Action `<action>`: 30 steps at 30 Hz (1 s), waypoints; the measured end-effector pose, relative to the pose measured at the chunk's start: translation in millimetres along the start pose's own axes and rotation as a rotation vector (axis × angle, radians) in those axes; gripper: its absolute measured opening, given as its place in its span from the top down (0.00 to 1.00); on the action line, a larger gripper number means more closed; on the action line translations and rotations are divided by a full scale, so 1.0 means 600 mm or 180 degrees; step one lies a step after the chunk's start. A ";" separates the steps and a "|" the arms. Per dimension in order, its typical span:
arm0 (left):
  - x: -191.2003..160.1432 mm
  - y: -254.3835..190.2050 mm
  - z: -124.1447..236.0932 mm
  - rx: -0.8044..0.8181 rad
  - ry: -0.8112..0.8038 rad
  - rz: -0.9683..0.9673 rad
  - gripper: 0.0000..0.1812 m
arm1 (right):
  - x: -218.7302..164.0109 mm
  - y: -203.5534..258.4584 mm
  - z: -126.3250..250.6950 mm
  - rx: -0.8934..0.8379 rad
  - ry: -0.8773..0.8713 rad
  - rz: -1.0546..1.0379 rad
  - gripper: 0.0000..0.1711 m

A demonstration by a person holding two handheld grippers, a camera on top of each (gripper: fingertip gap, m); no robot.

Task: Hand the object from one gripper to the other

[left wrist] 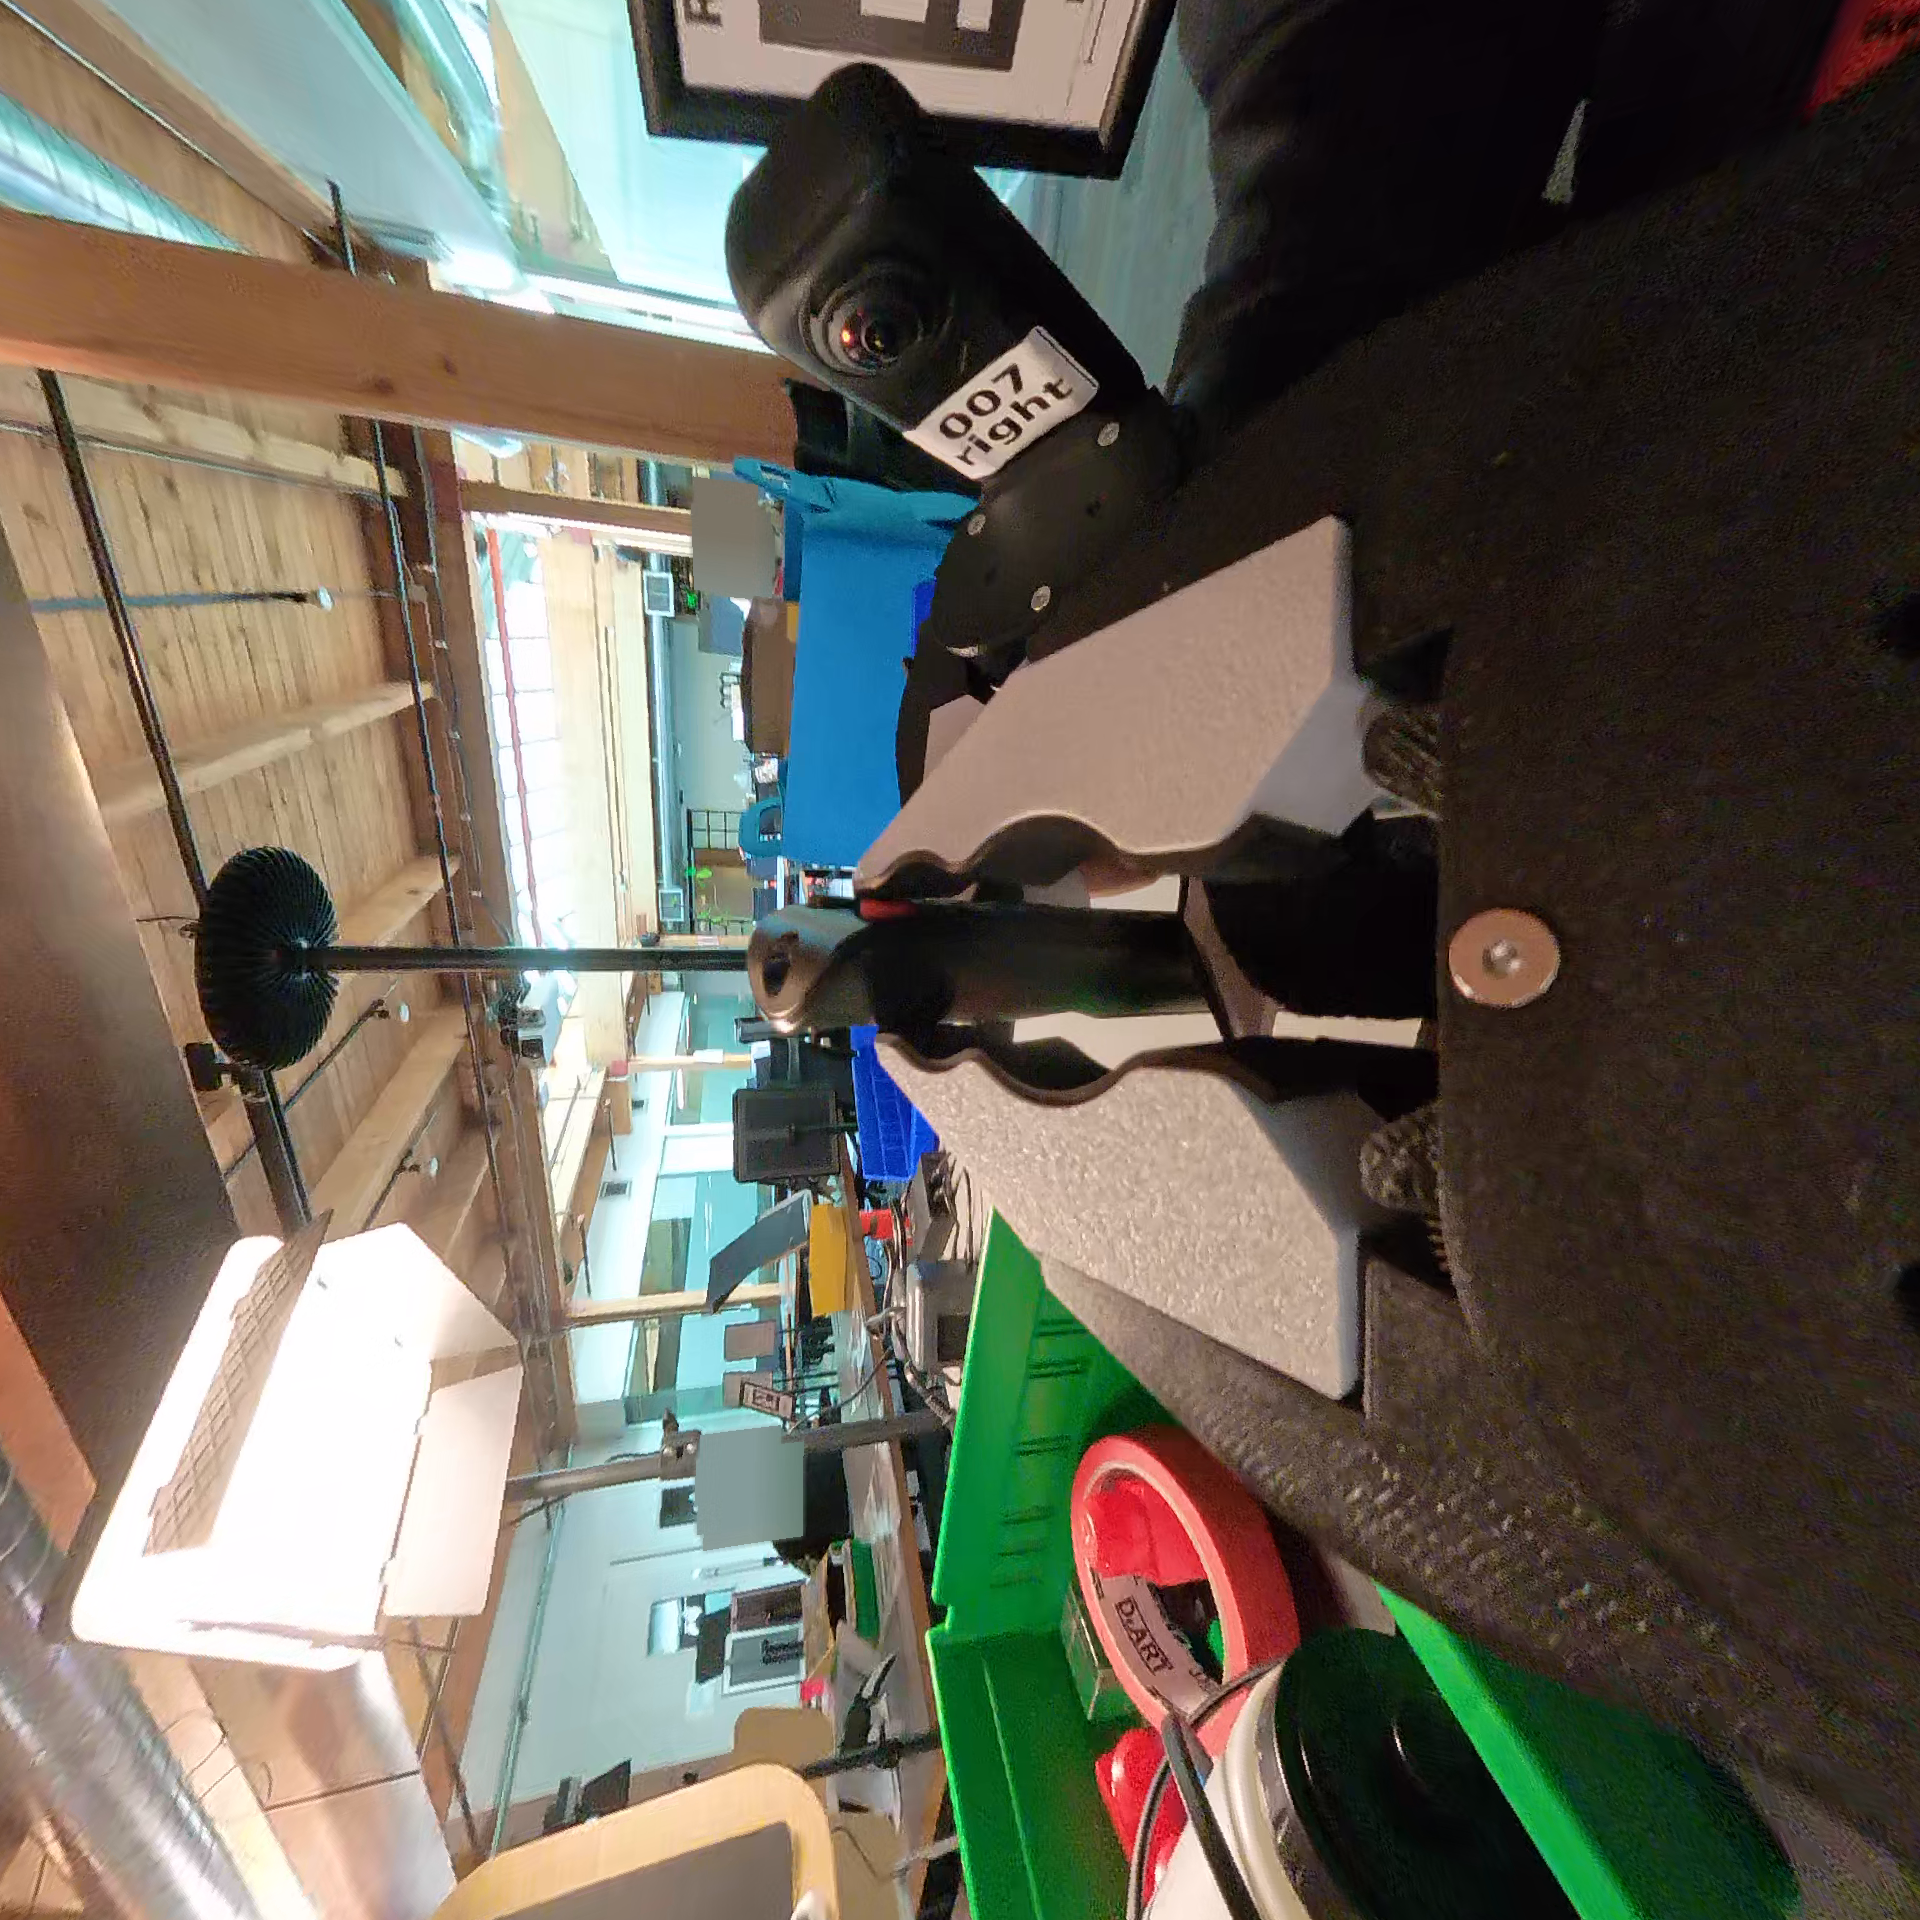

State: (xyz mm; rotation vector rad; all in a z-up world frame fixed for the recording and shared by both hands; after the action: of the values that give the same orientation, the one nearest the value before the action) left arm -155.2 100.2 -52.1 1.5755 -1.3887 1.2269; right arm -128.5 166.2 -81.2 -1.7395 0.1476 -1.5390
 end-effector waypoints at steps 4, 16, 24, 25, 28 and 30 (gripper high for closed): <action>-0.012 -0.011 -0.004 -0.0065 0.0169 -0.0240 0.87 | 0.012 -0.005 0.009 -0.0070 -0.0211 -0.0025 0.67; -0.003 -0.020 0.000 -0.0117 -0.0005 -0.0323 0.87 | 0.020 -0.004 0.014 -0.0115 -0.0317 0.0061 0.68; 0.005 -0.007 -0.001 0.0088 -0.0097 -0.0149 0.75 | 0.023 -0.033 0.033 -0.0482 -0.0445 -0.0095 0.69; 0.006 -0.003 -0.001 0.0107 -0.0100 -0.0088 0.76 | 0.023 -0.040 0.039 -0.0556 -0.0514 -0.0167 0.69; 0.007 0.008 -0.001 0.0179 -0.0083 0.0062 0.76 | 0.023 -0.062 0.058 -0.0627 -0.0816 -0.0540 0.69; 0.003 0.010 -0.002 0.0125 -0.0011 0.0174 0.76 | 0.022 -0.071 0.066 -0.0519 -0.1049 -0.0838 0.69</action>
State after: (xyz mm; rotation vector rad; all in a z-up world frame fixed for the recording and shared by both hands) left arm -161.2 99.9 -50.6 1.5764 -1.4264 1.2917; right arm -107.1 206.5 -42.8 -2.1871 -0.1313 -1.4260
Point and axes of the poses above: each gripper's, where its closed fingertips meet, z back along the fingers, x out of its top, y = z × x across the jaws, the point moved 6 cm from there along z, back along the fingers, and after that the axes turned 15 degrees about x, right-handed, at the moved point
